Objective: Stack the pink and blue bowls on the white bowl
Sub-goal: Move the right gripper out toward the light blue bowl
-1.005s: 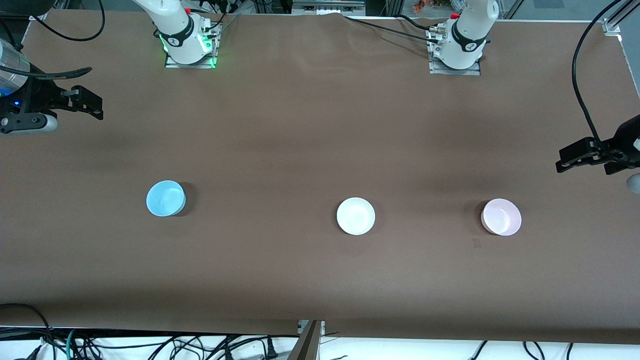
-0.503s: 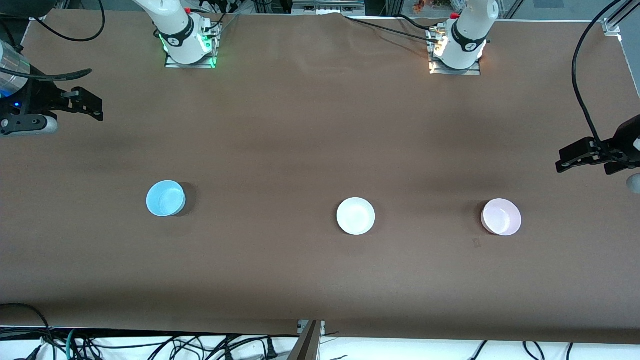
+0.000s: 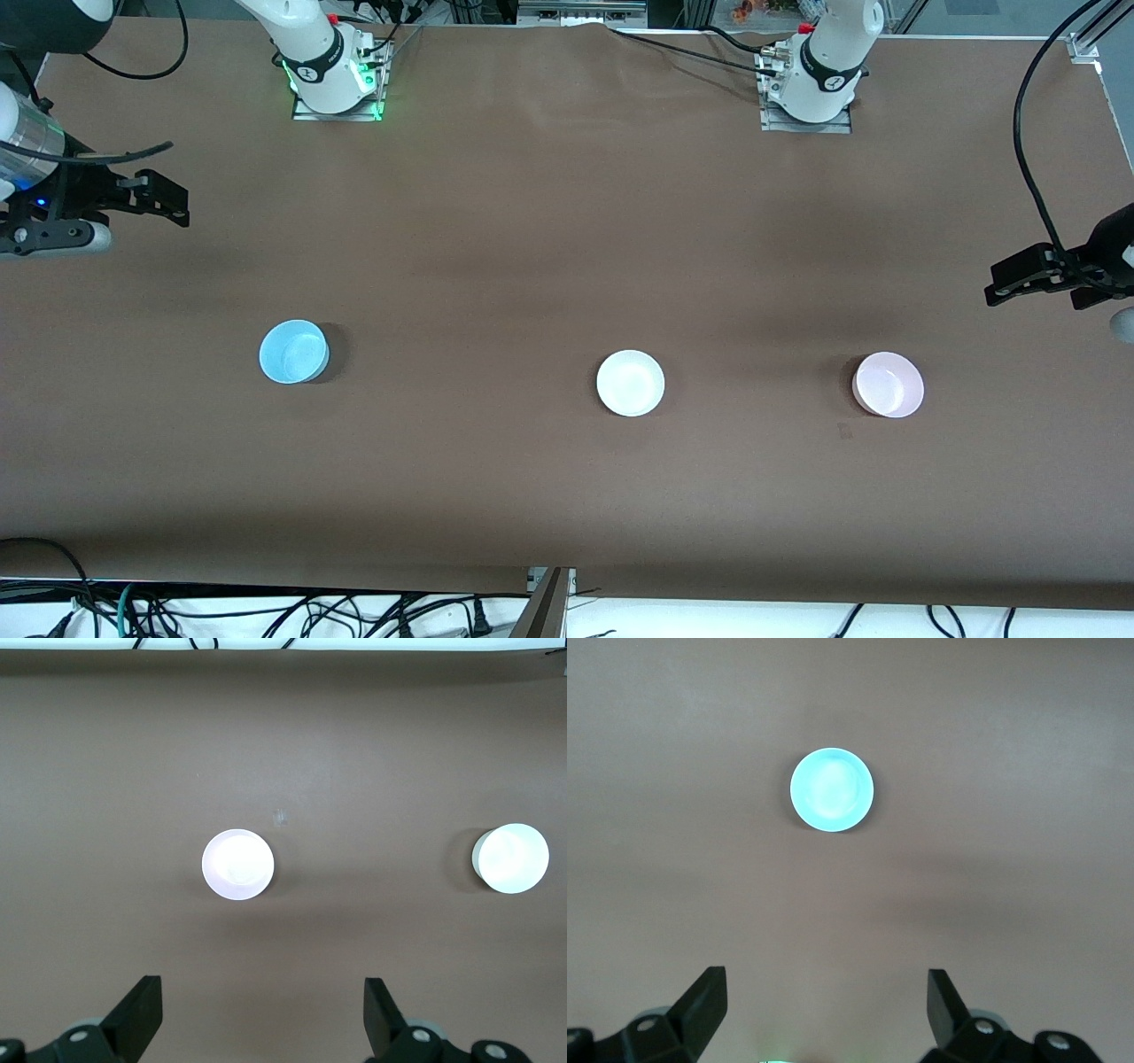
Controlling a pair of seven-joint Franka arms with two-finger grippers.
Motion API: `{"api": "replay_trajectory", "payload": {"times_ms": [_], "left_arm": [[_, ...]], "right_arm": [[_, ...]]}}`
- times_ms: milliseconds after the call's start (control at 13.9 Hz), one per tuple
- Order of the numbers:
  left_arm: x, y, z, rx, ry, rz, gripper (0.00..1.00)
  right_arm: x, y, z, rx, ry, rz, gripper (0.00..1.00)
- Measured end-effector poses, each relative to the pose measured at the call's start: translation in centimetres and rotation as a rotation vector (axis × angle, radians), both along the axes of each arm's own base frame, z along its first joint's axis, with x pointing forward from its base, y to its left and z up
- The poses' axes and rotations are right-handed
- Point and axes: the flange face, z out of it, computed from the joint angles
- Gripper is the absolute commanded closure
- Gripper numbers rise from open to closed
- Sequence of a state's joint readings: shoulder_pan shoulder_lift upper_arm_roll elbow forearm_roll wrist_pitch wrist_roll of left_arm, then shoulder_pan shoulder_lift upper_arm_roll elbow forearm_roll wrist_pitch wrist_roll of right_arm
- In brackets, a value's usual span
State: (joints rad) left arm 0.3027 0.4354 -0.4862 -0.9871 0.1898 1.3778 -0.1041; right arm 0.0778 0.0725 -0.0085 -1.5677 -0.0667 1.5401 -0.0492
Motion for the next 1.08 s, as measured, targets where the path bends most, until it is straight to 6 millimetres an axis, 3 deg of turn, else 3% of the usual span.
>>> {"api": "replay_trajectory", "payload": {"times_ms": [574, 1077], "left_arm": [[0.0, 0.1, 0.0, 0.0, 0.0, 0.001, 0.0], [0.0, 0.1, 0.0, 0.0, 0.0, 0.002, 0.0]], "right_arm": [[1.0, -0.1, -2.3, -0.003, 0.036, -0.004, 0.0], [1.1, -0.3, -2.2, -0.003, 0.033, -0.006, 0.0]]}}
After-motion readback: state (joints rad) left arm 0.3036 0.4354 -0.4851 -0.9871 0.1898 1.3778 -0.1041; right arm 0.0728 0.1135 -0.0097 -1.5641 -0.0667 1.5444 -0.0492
